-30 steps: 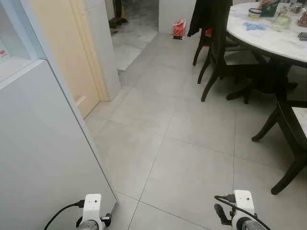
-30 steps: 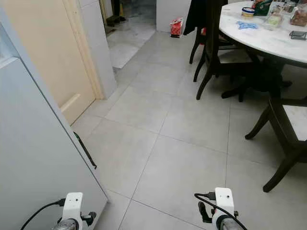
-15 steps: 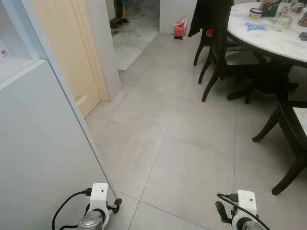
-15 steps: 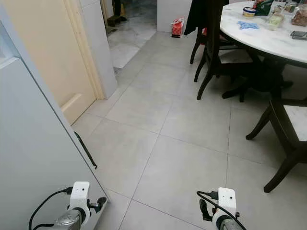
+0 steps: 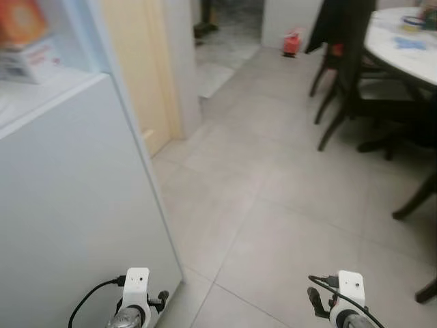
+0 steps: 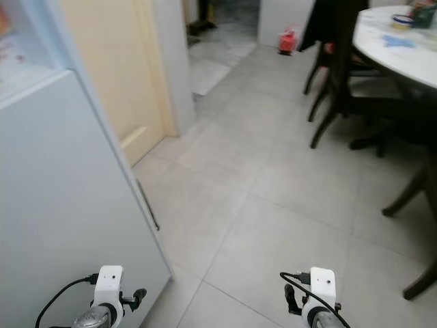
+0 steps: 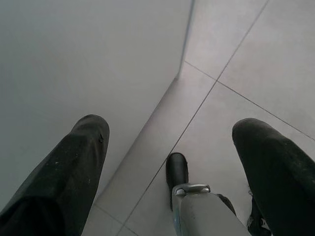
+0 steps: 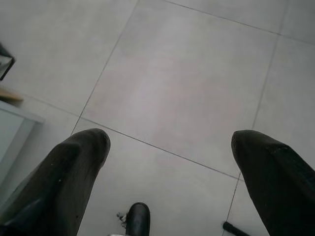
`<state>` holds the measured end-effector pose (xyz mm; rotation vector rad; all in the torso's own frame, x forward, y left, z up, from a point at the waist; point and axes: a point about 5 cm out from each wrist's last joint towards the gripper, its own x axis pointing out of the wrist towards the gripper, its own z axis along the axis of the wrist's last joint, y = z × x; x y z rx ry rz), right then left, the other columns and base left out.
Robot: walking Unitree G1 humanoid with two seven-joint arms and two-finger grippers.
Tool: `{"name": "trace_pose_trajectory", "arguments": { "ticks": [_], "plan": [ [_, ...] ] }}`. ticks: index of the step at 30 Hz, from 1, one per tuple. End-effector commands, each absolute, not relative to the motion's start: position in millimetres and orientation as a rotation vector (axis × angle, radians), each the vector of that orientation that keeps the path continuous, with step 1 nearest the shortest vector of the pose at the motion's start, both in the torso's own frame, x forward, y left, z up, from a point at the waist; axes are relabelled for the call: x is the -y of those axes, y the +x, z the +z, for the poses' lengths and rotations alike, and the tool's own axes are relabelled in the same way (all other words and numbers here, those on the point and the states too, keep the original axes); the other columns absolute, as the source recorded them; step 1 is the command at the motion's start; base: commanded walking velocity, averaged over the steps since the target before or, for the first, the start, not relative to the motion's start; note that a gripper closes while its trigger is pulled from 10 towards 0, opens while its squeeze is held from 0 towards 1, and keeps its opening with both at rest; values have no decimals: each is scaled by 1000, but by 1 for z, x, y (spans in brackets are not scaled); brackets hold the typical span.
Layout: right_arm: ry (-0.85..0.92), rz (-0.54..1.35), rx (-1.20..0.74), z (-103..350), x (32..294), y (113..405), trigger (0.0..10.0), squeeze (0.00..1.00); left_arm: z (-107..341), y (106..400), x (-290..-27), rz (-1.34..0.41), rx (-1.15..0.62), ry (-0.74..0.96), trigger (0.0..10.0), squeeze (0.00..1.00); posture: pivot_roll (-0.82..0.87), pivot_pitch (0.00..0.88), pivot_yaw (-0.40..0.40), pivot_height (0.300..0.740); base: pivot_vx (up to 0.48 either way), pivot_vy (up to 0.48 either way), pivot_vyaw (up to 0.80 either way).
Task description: Restocking fridge
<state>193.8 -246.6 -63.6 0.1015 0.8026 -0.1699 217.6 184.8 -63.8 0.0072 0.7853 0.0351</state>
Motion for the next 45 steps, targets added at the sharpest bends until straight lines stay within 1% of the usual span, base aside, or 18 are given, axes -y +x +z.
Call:
{"name": "trace_pose_trajectory", "arguments": {
  "ticks": [1,9,23,35,39,42,45],
  "plan": [
    [120,-185,-806,-64,247,194,10000,0,-64,219,-186,47,-800,5,10000,0,-198,0,29,740,0,0,800],
    [123,-184,-807,-64,246,194,10000,0,-62,223,-180,39,-790,7,10000,0,-201,0,27,740,0,0,800],
    [103,-172,-816,-63,251,192,10000,0,-65,219,-168,27,-789,-10,10000,0,-196,9,-5,740,0,0,800],
    [108,-173,-820,-64,249,192,10000,0,-66,218,-166,16,-798,-2,10000,0,-208,0,8,740,0,0,800],
    [111,-172,-824,-65,248,190,10000,0,-66,217,-165,5,-801,9,10000,0,-184,0,18,740,0,0,800],
    [126,-165,-829,-67,247,188,10000,0,-66,218,-164,-3,-799,17,10000,0,-145,0,15,740,0,0,0],
    [110,-135,-841,-70,243,183,10000,0,-66,217,-171,-3,-789,36,10000,0,-105,0,22,740,0,0,0]
  ]
}}
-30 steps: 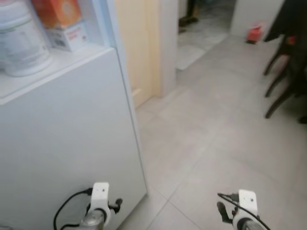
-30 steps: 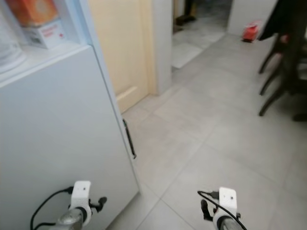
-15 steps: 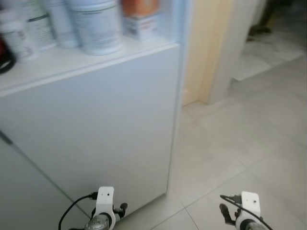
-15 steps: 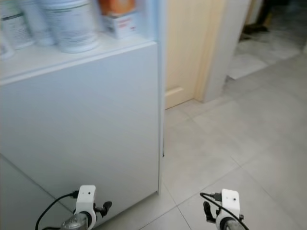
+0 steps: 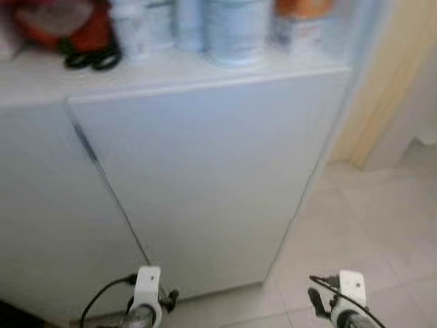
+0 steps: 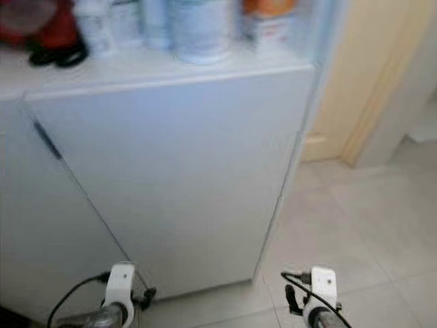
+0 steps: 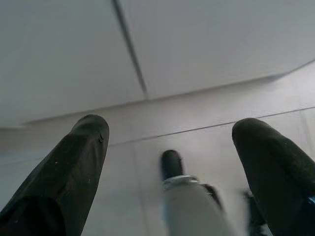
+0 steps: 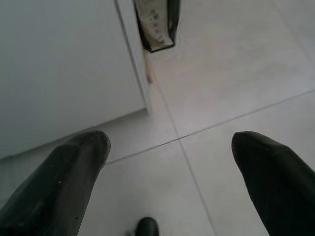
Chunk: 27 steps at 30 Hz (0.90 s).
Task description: Restocking fridge
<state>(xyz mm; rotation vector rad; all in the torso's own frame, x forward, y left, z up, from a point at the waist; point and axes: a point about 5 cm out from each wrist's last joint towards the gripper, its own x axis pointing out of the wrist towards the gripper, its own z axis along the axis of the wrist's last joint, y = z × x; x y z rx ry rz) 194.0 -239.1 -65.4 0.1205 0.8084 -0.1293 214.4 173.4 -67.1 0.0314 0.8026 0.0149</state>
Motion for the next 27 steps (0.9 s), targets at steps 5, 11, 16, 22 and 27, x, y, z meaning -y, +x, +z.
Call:
{"name": "trace_pose_trajectory", "arguments": {
  "ticks": [5,11,16,22,27],
  "plan": [
    [59,-67,-873,-76,237,171,10000,0,-70,205,-186,26,-807,68,10000,0,-78,0,27,740,0,0,0],
    [30,50,-829,-73,206,191,10000,0,-74,193,-202,68,-833,88,10000,0,-69,0,18,740,0,0,0],
    [88,43,-799,-71,187,202,10000,0,-73,196,-199,90,-824,61,10000,0,-73,0,21,740,0,0,0],
    [117,17,-823,-76,181,193,10000,0,-74,196,-192,63,-830,58,10000,0,-126,0,36,740,0,0,0],
    [122,17,-820,-78,179,189,10000,0,-75,193,-200,108,-849,52,10000,0,-186,128,49,740,0,0,0]
  ]
}}
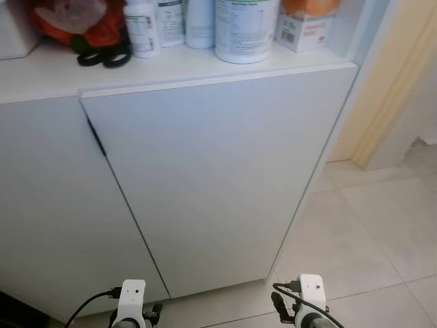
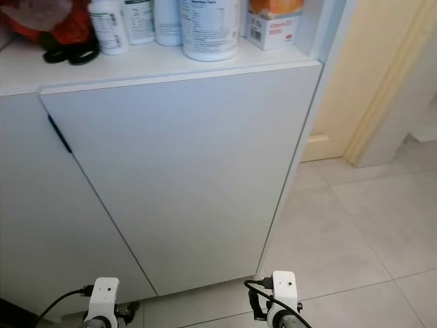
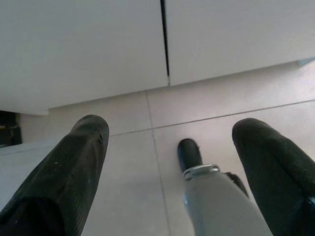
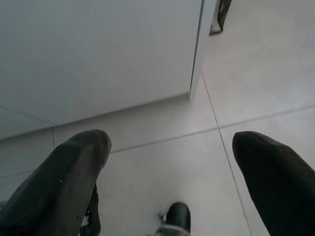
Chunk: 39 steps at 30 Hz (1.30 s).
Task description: Restocking fridge
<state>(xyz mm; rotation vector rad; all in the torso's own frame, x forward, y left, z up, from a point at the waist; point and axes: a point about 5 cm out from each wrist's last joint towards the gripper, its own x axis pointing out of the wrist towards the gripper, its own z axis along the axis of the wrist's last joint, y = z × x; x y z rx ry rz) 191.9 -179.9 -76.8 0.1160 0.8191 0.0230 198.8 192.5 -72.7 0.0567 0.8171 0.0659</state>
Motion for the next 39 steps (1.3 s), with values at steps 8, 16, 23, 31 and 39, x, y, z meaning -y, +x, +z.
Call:
{"name": "trace_pose_trajectory", "arguments": {
  "ticks": [8,16,23,31,39],
  "plan": [
    [133,-15,-714,-59,197,218,10000,0,-60,220,-205,147,-784,29,10000,0,-223,98,76,740,0,0,0],
    [150,-79,-741,-62,201,214,10000,0,-70,205,-198,-17,-849,167,10000,0,-236,3,70,740,0,0,0],
    [135,-77,-739,-57,203,222,10000,0,-72,202,-198,29,-864,138,10000,0,-220,30,19,740,0,0,0],
    [95,-62,-708,-46,211,238,10000,0,-75,202,-175,-20,-884,132,10000,0,-215,51,-25,740,0,0,0],
    [92,-75,-699,-42,215,243,10000,0,-77,200,-169,-31,-898,127,10000,0,-191,42,-5,740,0,0,0]
  ]
}}
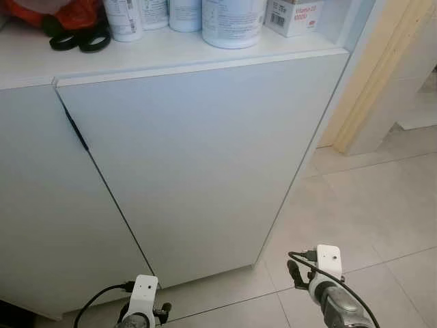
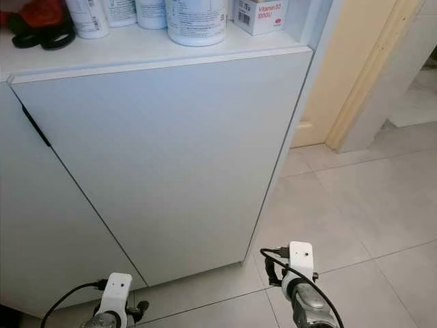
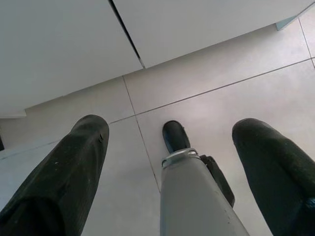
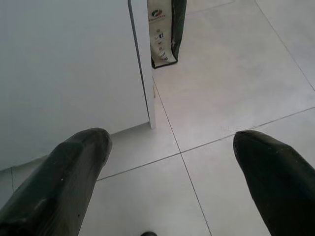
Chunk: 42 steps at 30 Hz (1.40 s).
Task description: Restocking fridge
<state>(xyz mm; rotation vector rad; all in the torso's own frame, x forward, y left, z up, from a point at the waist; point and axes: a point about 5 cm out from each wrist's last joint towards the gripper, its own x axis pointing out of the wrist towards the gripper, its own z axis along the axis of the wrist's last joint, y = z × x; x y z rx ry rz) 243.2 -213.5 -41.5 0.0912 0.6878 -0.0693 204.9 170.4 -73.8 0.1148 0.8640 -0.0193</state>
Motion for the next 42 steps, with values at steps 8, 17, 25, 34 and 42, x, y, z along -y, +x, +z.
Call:
{"name": "trace_pose_trajectory", "arguments": {
  "ticks": [8,17,25,34,42],
  "plan": [
    [64,-62,-713,-44,206,243,10000,0,-73,205,-185,22,-883,172,10000,0,-180,33,19,740,0,0,150],
    [84,-104,-733,-48,212,235,10000,0,-71,208,-186,22,-884,170,10000,0,-228,19,32,740,0,0,800],
    [102,-156,-770,-57,222,218,10000,0,-70,212,-175,-29,-875,180,10000,0,-249,2,45,740,0,0,752],
    [129,-213,-581,-45,236,221,10000,0,-37,253,-168,-53,-579,167,10000,0,-216,28,58,740,0,0,64],
    [84,-243,-255,-19,243,219,10000,0,8,286,-167,-52,-235,156,10000,0,-262,33,123,740,0,0,0]
  ]
}}
